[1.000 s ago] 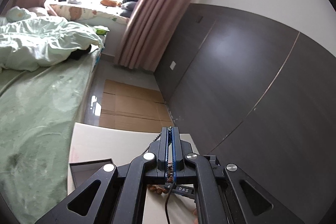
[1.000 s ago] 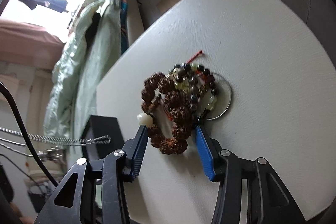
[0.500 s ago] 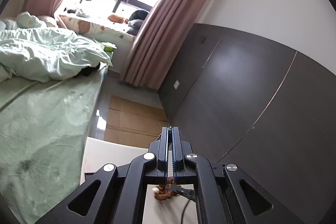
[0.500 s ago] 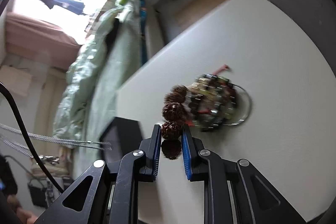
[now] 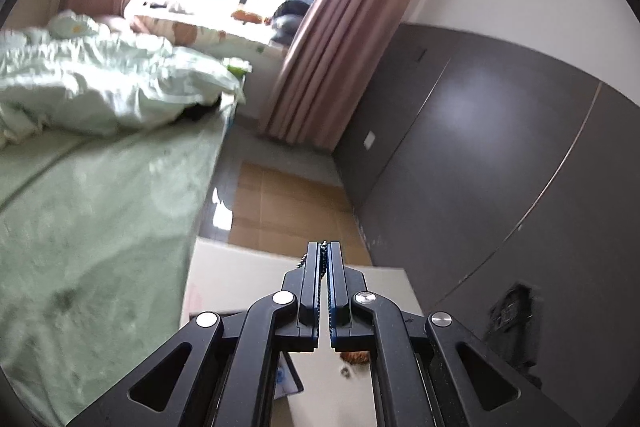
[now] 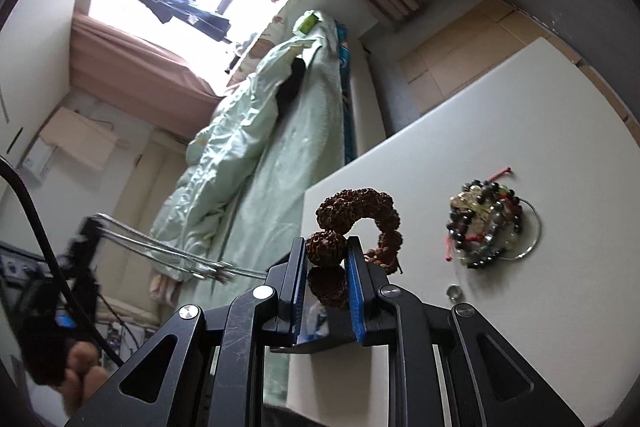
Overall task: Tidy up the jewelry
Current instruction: 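Drop the brown bead bracelet into the black box with the right tool, then grasp the small silver ring with the left tool, then carry the ring to the black box with the left tool while the right tool grasps the beaded bracelet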
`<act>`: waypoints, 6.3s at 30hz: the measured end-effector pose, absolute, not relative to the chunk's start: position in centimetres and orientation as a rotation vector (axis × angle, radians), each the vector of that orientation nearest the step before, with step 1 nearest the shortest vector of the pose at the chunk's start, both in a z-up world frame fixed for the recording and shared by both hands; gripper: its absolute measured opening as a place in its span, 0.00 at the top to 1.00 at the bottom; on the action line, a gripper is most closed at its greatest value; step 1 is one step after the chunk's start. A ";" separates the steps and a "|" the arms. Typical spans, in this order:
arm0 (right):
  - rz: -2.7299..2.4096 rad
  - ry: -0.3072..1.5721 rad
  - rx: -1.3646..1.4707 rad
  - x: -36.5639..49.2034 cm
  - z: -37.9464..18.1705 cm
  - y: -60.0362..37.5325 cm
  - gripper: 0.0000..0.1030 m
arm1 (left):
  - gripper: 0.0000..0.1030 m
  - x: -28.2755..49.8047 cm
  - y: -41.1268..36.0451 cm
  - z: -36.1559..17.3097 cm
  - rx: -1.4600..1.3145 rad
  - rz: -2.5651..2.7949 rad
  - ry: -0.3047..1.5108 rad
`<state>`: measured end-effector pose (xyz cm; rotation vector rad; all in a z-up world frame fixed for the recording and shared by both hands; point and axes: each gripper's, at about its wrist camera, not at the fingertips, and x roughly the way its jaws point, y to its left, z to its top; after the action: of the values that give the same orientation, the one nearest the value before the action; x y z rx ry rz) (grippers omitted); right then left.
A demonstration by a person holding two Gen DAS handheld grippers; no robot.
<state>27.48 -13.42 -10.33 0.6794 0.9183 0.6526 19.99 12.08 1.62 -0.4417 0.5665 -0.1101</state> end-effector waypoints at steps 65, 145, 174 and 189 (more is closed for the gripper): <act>0.432 1.061 0.658 27.0 -12.2 -19.2 0.27 | 0.39 22.6 4.2 -6.9 -0.259 -0.151 0.844; 0.309 1.177 0.128 34.9 -16.9 -15.0 0.78 | 0.87 26.2 5.0 -9.6 -0.206 -0.159 0.944; 0.478 1.067 0.328 32.8 -12.0 -16.2 0.91 | 0.87 23.3 9.1 -8.3 -0.308 -0.050 0.869; 0.641 1.008 0.401 31.3 -9.8 -12.7 0.91 | 0.86 23.5 11.7 -10.1 -0.314 0.042 0.944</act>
<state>31.30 -12.73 -9.78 0.4011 1.0079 0.6410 23.55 11.71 -10.08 -0.3137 0.9440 0.0421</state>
